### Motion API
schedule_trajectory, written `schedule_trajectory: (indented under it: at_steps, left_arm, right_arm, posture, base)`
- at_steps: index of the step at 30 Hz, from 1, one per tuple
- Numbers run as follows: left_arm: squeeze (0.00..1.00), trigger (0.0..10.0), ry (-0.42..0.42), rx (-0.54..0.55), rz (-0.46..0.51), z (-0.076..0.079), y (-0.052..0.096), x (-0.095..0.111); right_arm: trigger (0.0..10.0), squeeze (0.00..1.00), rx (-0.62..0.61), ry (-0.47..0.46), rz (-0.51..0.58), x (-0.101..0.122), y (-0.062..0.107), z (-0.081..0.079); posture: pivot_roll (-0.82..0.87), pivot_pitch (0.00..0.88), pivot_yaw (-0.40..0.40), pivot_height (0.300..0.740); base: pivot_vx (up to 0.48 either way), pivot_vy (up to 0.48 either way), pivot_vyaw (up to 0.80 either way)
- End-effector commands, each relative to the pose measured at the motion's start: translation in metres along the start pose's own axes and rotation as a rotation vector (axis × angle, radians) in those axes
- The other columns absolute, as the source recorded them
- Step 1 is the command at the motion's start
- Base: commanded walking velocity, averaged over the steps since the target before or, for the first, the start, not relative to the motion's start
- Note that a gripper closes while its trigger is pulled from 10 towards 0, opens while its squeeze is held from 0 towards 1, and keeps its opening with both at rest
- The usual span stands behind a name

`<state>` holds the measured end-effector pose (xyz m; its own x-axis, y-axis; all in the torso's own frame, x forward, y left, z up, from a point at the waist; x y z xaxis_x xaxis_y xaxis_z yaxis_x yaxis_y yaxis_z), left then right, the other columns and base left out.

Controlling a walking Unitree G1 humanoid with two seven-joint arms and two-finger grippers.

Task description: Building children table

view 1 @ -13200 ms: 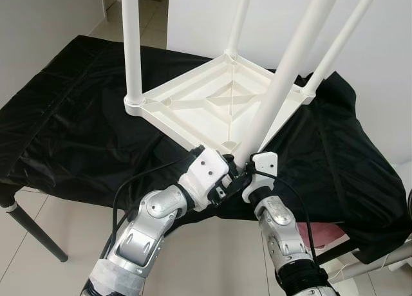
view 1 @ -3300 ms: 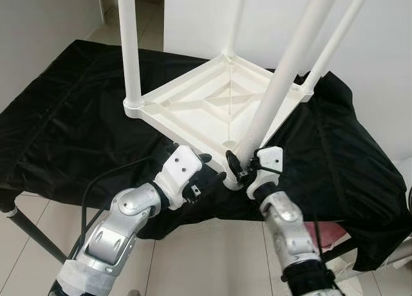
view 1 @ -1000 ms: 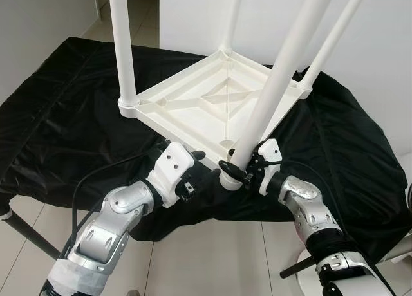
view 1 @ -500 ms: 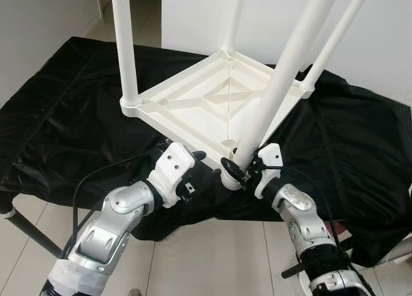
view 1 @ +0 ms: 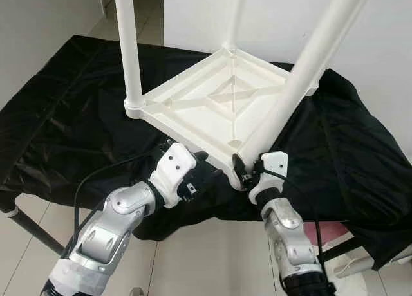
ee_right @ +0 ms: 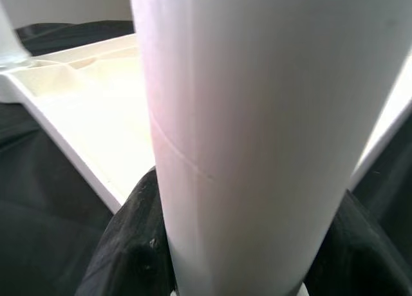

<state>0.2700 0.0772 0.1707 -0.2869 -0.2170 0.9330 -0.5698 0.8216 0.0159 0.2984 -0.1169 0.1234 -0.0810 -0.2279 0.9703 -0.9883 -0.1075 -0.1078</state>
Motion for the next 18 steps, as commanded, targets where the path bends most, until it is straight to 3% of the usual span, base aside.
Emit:
schedule_trajectory:
  at_steps: [1, 11, 12, 18]
  left_arm:
    - [0.0, 10.0, -0.009, -0.083, 0.021, 0.005, -0.003, 0.003]
    - [0.0, 10.0, -0.014, -0.083, 0.025, 0.004, -0.006, 0.003]
    - [0.0, 10.0, -0.015, -0.082, 0.025, 0.003, -0.006, 0.003]
    - [0.0, 10.0, -0.014, -0.077, 0.026, 0.005, -0.006, 0.002]
  right_arm:
    - [10.0, 0.0, -0.066, -0.022, 0.006, 0.0, 0.001, 0.003]
    - [10.0, 0.0, -0.025, -0.011, 0.004, 0.002, 0.002, -0.001]
    - [10.0, 1.0, -0.004, -0.006, 0.004, 0.003, 0.002, -0.001]
    - [10.0, 1.0, 0.134, 0.026, 0.013, 0.011, 0.002, 0.003]
  posture:
    - [0.02, 0.058, -0.084, 0.74]
    - [0.02, 0.052, -0.091, 0.74]
    - [0.02, 0.049, -0.093, 0.74]
    - [0.02, 0.045, -0.103, 0.74]
  base:
    - [0.0, 0.0, 0.0]
    - [0.0, 0.0, 0.0]
    - [0.0, 0.0, 0.0]
    - [0.0, 0.0, 0.0]
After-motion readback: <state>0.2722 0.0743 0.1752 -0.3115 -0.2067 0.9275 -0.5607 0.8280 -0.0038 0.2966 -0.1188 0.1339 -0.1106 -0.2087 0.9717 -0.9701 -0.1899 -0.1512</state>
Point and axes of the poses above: a point about 5 cm out from each wrist's last joint towards the gripper, its own y axis pointing back from the gripper into the wrist, its own x axis along the axis of the wrist's last joint, z = x × y, the point moved 1 cm from there along -y, pointing out of the wrist towards the gripper, and after that the axes turned 7 degrees about -y, right-handed, at the moved point
